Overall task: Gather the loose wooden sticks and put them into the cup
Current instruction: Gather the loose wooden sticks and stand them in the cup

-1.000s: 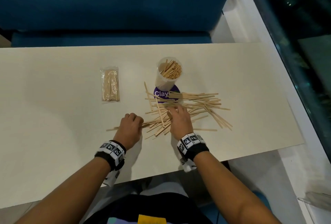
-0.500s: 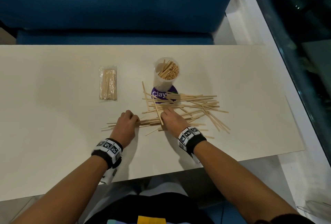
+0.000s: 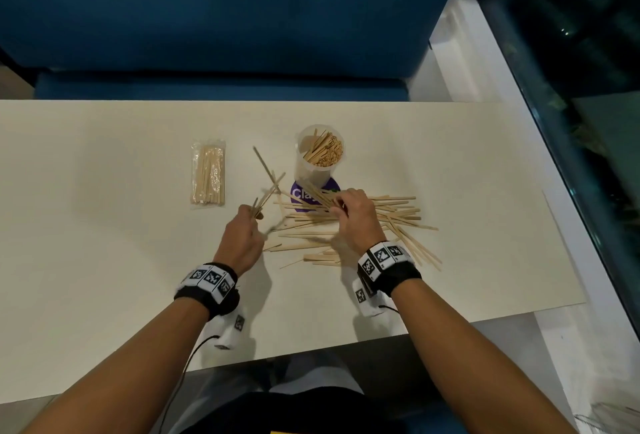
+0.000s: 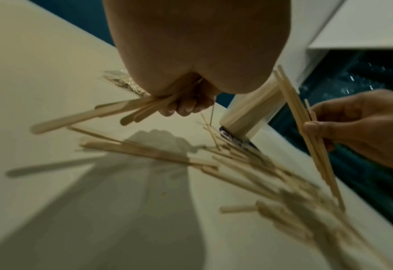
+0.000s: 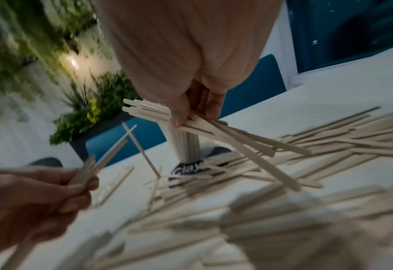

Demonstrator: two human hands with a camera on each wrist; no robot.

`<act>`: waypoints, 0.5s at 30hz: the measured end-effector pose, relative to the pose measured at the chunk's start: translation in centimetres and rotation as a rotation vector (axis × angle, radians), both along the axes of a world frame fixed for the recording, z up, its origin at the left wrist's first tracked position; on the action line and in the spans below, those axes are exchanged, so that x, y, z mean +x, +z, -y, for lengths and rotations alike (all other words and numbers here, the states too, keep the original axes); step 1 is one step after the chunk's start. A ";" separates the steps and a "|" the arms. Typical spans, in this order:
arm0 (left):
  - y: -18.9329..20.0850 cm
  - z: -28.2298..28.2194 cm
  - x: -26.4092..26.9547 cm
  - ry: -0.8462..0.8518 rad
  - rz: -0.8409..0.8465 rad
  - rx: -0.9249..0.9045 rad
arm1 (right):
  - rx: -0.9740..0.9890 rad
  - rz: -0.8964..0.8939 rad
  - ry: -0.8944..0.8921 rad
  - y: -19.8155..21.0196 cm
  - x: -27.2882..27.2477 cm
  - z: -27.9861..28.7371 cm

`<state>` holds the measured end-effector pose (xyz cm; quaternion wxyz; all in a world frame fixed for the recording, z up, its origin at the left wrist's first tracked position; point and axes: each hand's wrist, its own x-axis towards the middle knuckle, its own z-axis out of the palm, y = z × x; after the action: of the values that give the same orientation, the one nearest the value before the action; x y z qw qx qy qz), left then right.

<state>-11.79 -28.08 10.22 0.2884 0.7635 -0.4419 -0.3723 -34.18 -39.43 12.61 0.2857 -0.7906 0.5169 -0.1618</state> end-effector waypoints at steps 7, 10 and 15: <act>1.8 1.9 -2.0 0.066 -0.404 -0.020 | 0.229 0.267 -0.132 2.6 5.4 -2.0; 2.1 2.2 -2.9 0.030 -0.509 -0.019 | 0.332 0.316 -0.168 2.3 7.8 -2.6; 1.5 2.4 -2.6 0.059 -0.571 -0.012 | 0.373 0.307 -0.205 2.3 9.3 -3.1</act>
<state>-14.36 -30.44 11.74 0.4164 0.6386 -0.3224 -0.5611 -24.83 -36.34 14.87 0.4839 -0.6338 0.5658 -0.2098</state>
